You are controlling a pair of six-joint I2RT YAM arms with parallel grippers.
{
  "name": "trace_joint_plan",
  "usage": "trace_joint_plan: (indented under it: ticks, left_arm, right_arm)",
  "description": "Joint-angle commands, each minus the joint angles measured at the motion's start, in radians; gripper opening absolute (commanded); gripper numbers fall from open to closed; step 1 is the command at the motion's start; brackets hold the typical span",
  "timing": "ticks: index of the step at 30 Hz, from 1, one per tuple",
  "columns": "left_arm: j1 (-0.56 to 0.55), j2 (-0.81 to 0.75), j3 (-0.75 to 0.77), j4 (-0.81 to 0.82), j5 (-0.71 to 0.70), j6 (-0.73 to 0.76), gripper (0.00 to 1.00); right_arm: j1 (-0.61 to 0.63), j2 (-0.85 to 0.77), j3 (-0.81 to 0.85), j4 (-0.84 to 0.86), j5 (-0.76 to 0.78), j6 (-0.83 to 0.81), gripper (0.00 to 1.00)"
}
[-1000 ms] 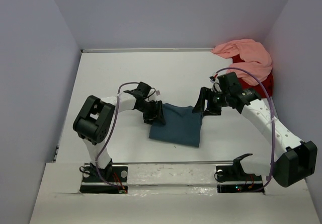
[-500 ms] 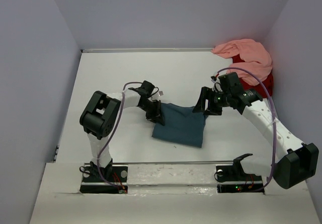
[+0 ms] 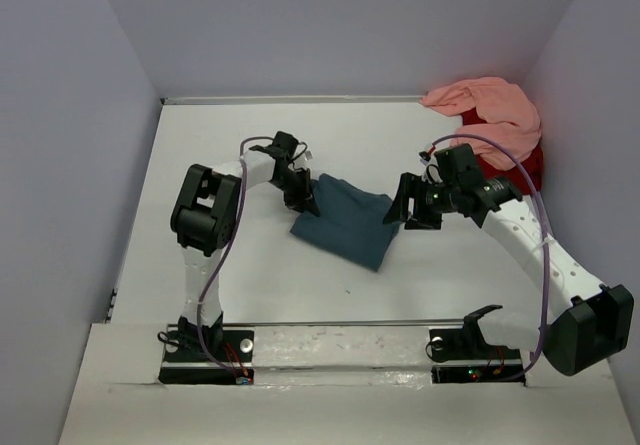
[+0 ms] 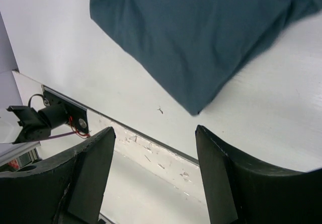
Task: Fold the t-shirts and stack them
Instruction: Put the neatly folded tshirt into the corner of the board with the left arm
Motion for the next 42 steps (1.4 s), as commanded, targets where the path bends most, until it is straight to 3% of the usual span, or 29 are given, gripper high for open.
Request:
trace_joint_plan:
  ticks: [1,13,21,31,42]
  left_arm:
    - [0.104,0.094,0.099,-0.04,-0.244,0.067,0.0]
    - [0.305,0.346,0.66,-0.284,-0.359,0.152,0.0]
    - [0.457,0.372,0.731,-0.299,-0.393,0.187,0.0]
    - [0.535,0.475,0.975,-0.367,-0.669,0.281,0.0]
    - [0.598,0.538,1.085,-0.349,-0.928,0.284,0.0]
  right_arm:
    - [0.009,-0.039,0.019,-0.019,0.008,-0.004,0.71]
    - [0.009,-0.038,0.033,-0.029,-0.001,-0.008,0.71]
    - [0.009,-0.048,0.021,-0.042,-0.01,-0.004,0.71]
    - [0.009,-0.034,0.03,-0.06,-0.041,-0.008,0.71]
    - [0.009,0.007,0.085,-0.112,-0.061,-0.016,0.71]
